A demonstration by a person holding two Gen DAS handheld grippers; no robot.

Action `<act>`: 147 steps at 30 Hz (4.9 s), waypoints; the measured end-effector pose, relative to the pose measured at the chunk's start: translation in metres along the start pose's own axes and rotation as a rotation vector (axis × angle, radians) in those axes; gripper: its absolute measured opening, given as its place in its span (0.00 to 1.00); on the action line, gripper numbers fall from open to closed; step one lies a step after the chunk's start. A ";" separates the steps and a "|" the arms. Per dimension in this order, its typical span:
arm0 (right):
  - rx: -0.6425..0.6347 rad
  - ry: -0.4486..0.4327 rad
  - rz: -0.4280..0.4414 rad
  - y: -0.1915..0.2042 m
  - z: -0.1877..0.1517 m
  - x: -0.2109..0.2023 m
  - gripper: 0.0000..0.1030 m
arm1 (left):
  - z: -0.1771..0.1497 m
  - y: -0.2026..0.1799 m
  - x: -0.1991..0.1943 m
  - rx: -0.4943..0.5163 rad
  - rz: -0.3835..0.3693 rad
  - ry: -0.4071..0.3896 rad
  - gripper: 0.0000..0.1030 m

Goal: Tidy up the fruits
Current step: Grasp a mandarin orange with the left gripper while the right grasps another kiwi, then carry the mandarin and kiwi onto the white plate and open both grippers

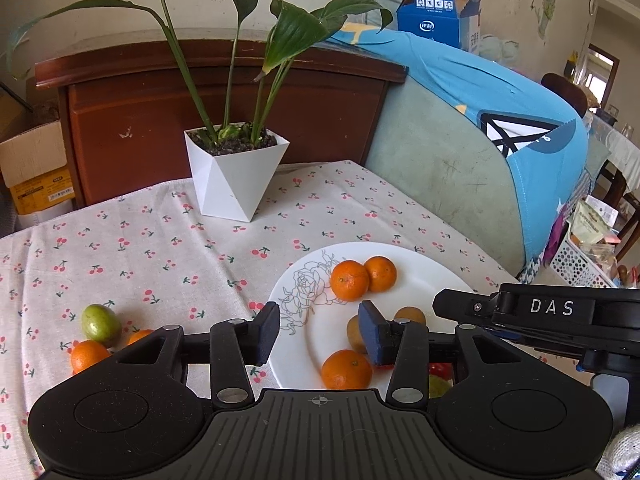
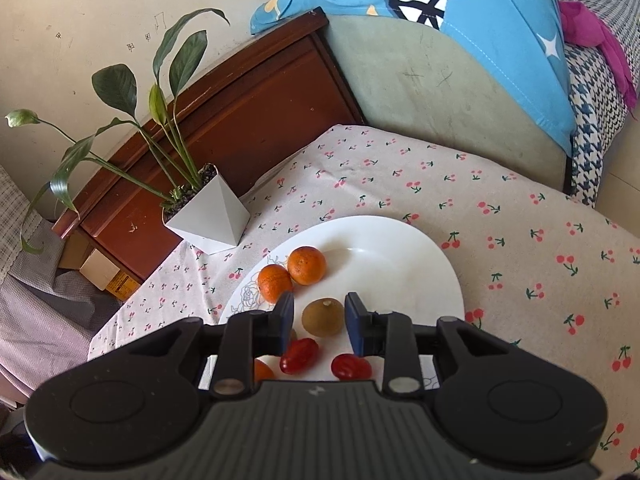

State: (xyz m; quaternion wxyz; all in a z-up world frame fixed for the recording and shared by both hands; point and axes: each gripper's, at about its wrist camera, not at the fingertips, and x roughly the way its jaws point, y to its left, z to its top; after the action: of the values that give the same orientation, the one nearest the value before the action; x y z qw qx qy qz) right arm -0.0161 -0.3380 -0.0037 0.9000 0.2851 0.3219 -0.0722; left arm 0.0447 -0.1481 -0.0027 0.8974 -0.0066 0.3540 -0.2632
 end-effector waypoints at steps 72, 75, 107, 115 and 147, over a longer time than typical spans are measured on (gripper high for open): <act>-0.555 0.163 0.253 0.141 -0.112 0.057 0.26 | -0.022 0.149 -0.041 -0.268 0.178 0.070 0.48; -0.544 0.160 0.220 0.135 -0.109 0.051 0.26 | -0.021 0.144 -0.038 -0.251 0.167 0.076 0.48; -0.445 0.165 0.175 0.113 -0.096 0.046 0.27 | -0.027 0.113 -0.017 -0.046 0.240 0.035 0.26; -0.415 0.131 0.190 0.111 -0.082 0.036 0.27 | -0.021 0.107 -0.032 -0.057 0.222 -0.008 0.26; -0.068 -0.082 0.024 0.006 0.002 -0.023 0.27 | 0.002 0.006 -0.020 0.017 -0.027 -0.080 0.26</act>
State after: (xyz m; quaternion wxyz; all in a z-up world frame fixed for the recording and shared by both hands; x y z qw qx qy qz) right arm -0.0313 -0.3354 0.0146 0.9223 0.2548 0.2838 -0.0618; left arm 0.0363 -0.1338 0.0103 0.9073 -0.0142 0.3154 -0.2776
